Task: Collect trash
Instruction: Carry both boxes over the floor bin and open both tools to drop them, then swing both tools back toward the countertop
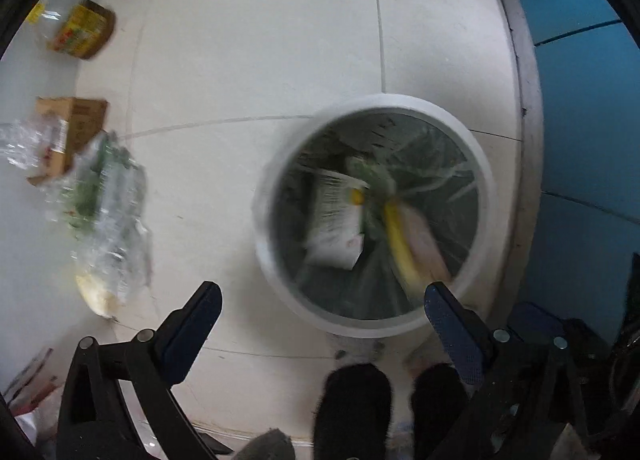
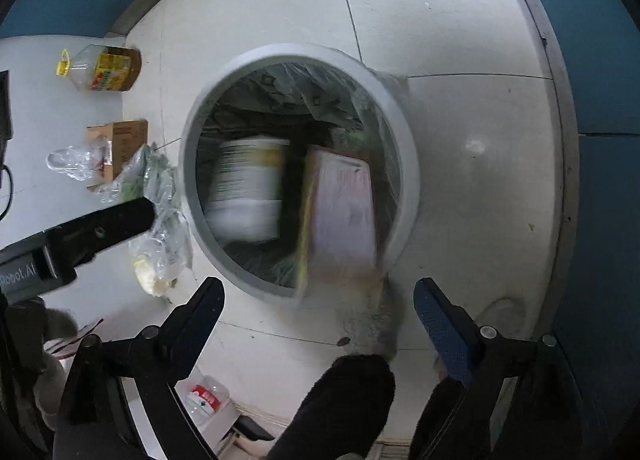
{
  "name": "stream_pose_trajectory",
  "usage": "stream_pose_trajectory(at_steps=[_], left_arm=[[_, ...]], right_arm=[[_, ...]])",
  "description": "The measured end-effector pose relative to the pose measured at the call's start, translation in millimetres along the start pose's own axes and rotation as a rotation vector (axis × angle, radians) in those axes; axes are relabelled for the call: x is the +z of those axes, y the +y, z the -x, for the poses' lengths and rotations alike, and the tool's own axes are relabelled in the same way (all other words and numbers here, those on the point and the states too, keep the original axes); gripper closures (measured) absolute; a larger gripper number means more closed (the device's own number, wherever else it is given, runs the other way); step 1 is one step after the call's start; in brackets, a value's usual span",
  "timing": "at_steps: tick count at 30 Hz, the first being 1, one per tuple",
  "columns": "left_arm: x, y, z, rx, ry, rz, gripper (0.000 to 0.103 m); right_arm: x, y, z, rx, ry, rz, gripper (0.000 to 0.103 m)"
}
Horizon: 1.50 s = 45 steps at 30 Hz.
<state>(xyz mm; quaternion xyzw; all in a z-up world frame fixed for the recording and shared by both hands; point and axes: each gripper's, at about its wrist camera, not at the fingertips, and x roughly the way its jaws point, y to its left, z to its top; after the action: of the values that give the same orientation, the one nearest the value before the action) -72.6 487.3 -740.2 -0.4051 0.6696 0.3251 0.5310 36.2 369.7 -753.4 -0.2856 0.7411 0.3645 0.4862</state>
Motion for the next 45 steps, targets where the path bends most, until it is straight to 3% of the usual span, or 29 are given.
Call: stream_pose_trajectory(at_steps=[5, 11, 16, 20, 23, 28, 34, 39, 45], left_arm=[[-17.3, 10.8, 45.3, 0.112, -0.114, -0.012, 0.000], [-65.4, 6.9, 151.8, 0.185, -0.270, -0.007, 0.000], [-106.5, 5.8, 238.5, 0.179, -0.338, 0.015, 0.000], [-138.6, 1.1, 297.4, 0.159, -0.376, 0.002, 0.000], [-163.7, -0.2, 335.7, 0.111, -0.362, 0.003, 0.000], [-199.6, -9.1, 393.2, 0.096, -0.398, -0.020, 0.000], [-229.2, -12.1, 447.2, 0.079, -0.471, -0.013, 0.000], [-247.7, -20.1, 485.5, 0.163, -0.568, -0.008, 0.000], [-244.1, -59.4, 534.6, 0.151, -0.714, -0.017, 0.000]], right_arm=[[-14.8, 11.2, 40.1, -0.136, -0.075, 0.037, 0.001], [-46.6, 47.2, 158.3, -0.282, -0.241, 0.109, 0.001], [-86.1, 79.0, 260.8, -0.323, -0.335, 0.129, 0.001], [-120.5, 98.3, 337.6, -0.325, -0.386, 0.148, 0.001], [-145.4, 110.4, 391.4, -0.318, -0.420, 0.156, 0.001], [-182.4, 126.7, 456.8, -0.292, -0.454, 0.162, 0.001], [-216.0, 140.8, 508.7, -0.255, -0.508, 0.167, 0.001], [-234.9, 145.5, 545.3, -0.200, -0.555, 0.156, 0.001], [-252.0, 115.2, 595.8, -0.076, -0.691, 0.051, 0.001]])
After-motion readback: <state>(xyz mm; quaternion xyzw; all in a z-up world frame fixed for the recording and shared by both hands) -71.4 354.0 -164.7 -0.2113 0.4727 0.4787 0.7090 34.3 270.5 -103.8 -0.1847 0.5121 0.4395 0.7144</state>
